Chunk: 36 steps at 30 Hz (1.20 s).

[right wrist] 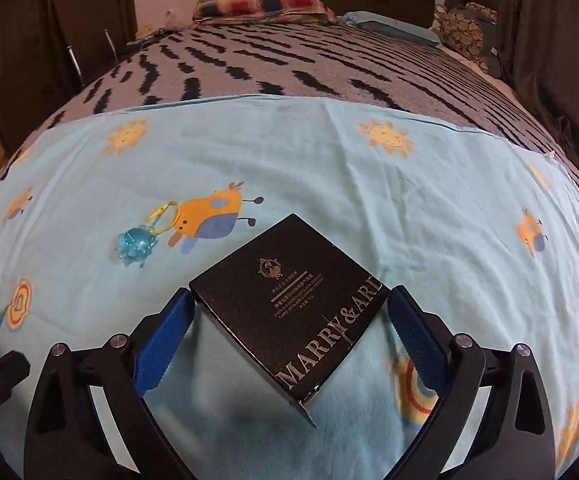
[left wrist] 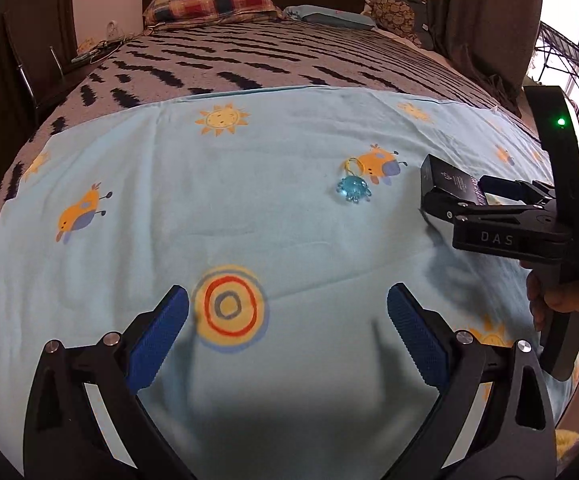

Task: Collect trash
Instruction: 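Grasp the black MARRY&ARD box with the right tool while the left tool grasps the blue crystal keychain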

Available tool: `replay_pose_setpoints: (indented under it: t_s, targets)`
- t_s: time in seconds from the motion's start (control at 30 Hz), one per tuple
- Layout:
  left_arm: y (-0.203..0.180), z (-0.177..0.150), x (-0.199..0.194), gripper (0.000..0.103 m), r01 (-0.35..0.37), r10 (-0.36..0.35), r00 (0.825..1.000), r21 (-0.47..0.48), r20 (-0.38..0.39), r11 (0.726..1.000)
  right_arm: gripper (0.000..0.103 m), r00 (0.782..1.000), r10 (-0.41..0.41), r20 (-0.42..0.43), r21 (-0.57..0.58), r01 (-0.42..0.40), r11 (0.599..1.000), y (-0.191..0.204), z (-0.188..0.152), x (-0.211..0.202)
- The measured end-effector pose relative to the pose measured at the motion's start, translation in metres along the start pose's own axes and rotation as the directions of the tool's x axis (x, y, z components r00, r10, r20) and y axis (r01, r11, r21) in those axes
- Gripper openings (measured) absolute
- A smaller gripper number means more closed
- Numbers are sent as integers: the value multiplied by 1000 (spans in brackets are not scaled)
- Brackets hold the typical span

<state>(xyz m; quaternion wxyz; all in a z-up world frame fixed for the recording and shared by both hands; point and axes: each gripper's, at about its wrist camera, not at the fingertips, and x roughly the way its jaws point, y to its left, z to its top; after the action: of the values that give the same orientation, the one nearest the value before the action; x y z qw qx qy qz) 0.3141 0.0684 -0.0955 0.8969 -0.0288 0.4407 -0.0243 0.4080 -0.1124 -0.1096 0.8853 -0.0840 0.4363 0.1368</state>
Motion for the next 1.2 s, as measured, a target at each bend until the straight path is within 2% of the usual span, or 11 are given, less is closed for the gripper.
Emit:
replay_pose_setpoints:
  t_s: [0.13,0.3,0.43,0.67,0.77,0.83,0.87,1.2]
  targets:
    - [-6,10,12,94,-15,15,1000,9,1,1000,93,1000,14,16,22,-14,1000,-7,-2,-4]
    - [-13,26,27,94,-22,21,999,15,26,1000,84,998,39,42,54,-41,998,-20,-3,-17]
    - [-24,41,47,87,-24,24,1000,34,15,999,80,1000,5,13,23,-6,1000,-27,-8,-13]
    - [-44,61,78,74,-14,16,1000,68,-21,998,79,999,15,31,41,-16,999,-47,-12,-18]
    - [-49,65,85,60,-20,22,999,83,-26,996,79,999,35,37,56,-37,998,-53,-12,-18]
    - [-49,67,84,33,-20,21,1000,81,-22,997,78,998,46,43,66,-49,997,-54,-12,-20]
    - [-48,67,84,26,-25,27,999,81,-21,996,78,998,50,44,65,-53,996,-54,-12,-21]
    - [-46,53,59,26,-35,35,999,107,-2,994,77,994,70,85,63,-76,995,-47,-18,-48]
